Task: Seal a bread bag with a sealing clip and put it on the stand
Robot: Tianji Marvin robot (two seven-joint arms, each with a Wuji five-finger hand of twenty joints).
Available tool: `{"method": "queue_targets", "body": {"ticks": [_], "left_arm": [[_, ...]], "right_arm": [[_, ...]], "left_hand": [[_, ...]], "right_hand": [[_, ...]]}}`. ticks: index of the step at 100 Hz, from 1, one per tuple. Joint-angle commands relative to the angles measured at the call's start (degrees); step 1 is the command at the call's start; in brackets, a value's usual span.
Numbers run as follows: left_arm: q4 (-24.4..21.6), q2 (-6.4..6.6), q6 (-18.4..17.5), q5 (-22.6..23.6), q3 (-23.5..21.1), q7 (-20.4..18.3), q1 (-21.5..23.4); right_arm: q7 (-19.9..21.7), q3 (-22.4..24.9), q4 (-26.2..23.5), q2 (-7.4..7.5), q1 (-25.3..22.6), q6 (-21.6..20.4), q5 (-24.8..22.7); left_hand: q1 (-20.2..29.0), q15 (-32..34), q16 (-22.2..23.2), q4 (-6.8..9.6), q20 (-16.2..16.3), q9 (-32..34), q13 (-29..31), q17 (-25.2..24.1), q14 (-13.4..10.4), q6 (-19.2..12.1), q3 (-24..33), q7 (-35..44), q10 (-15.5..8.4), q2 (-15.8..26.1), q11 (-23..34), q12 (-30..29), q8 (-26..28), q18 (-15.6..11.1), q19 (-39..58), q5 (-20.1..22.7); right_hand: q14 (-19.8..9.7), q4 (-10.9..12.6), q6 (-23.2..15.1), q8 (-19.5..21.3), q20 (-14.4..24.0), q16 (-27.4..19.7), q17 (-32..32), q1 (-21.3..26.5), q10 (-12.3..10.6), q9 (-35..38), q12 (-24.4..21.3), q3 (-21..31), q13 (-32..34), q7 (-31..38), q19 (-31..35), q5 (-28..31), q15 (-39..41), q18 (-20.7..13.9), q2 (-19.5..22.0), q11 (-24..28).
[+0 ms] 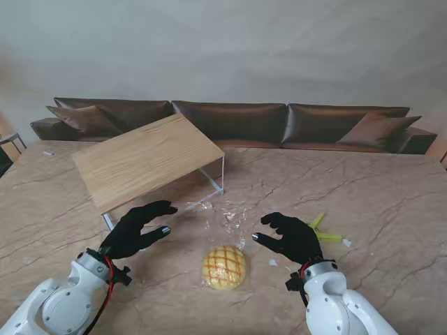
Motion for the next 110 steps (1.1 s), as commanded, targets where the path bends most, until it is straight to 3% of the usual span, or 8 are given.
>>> {"method": "queue_targets", "body": {"ticks": [1,23,52,85,110], "left_arm": [[0.4,-0.1,-0.4,-0.3,0.2,-0.2,-0.2],[2.2,-0.06,-1.4,-0.9,1.1,-0.6,-2.4],[4.4,-0.33,-2.3,-1.3,2.6,0.6,-3.7],[5.9,-0.32,-3.2,-1.5,1.7,0.6,-3.6],[6.9,-0.32,-3.6,-1.6,1.3,0.6,-3.8]], "right_arm": [[1.2,-0.3,-0.6,0.0,1.2,0.8,1.3],[6.2,-1.1,0.4,0.42,4.4,6.6,3.5],[12.9,-2.8,2.2,1.24,8.9,11.8,6.2],[14.6,-8.1,8.4,0.81,15.9,16.2,10.3],[14.9,-12.5,12.6,0.23,20.4,18.6,12.5]], "left_hand": [[-1.4,0.2,-0.3,2.21,-0.3,0.4,0.9,-0.4,-1.7,-0.9,-0.3,-0.6,-0.3,0.8,-1.5,-0.7,-0.2,-0.9,0.9,-0.5],[-1.4,0.1,-0.3,2.21,-0.4,0.3,0.8,-0.5,-1.7,-1.1,0.0,-0.3,-0.2,0.7,-1.5,-0.8,-0.1,-0.8,0.7,-0.4],[-1.1,0.1,-0.3,2.22,-0.5,0.4,0.8,-0.6,-1.8,-1.9,0.4,0.4,-0.6,0.5,-1.4,-0.7,0.3,-0.7,0.6,0.2],[-1.0,0.0,-0.5,1.87,-0.6,0.3,0.8,-0.9,-2.3,-2.6,1.1,1.3,-0.9,0.3,-1.4,-0.7,0.8,-0.4,0.3,0.6],[-1.2,-0.1,-0.5,1.79,-0.8,0.3,0.6,-0.8,-2.4,-3.4,1.5,2.2,-1.0,0.3,-1.5,-0.7,1.3,-0.6,0.0,1.2]], "right_hand": [[1.3,-0.4,-0.8,1.2,0.6,0.7,0.5,2.8,-0.4,0.5,0.6,-1.6,1.1,0.0,1.3,0.7,0.7,0.3,-1.6,1.7],[2.3,0.3,0.8,1.1,1.0,1.4,1.1,1.0,1.1,0.2,1.0,-3.8,1.5,-2.3,2.4,1.2,1.4,1.2,-1.9,2.8],[2.9,0.0,2.5,-0.3,1.5,1.9,-1.8,-2.3,2.0,-1.1,1.1,-2.2,-0.4,-4.8,2.6,1.0,1.2,2.0,-2.0,3.2],[3.8,-0.5,4.5,-0.7,3.6,2.7,-3.4,-3.3,3.6,-1.4,1.5,-0.8,-1.0,-5.4,3.5,2.0,1.9,3.3,-2.6,4.3],[3.6,-0.7,4.8,-1.8,9.7,8.7,-5.4,-3.7,3.2,-2.9,4.2,-0.8,-1.6,-6.2,4.6,1.4,7.2,3.4,-2.3,10.9]]}}
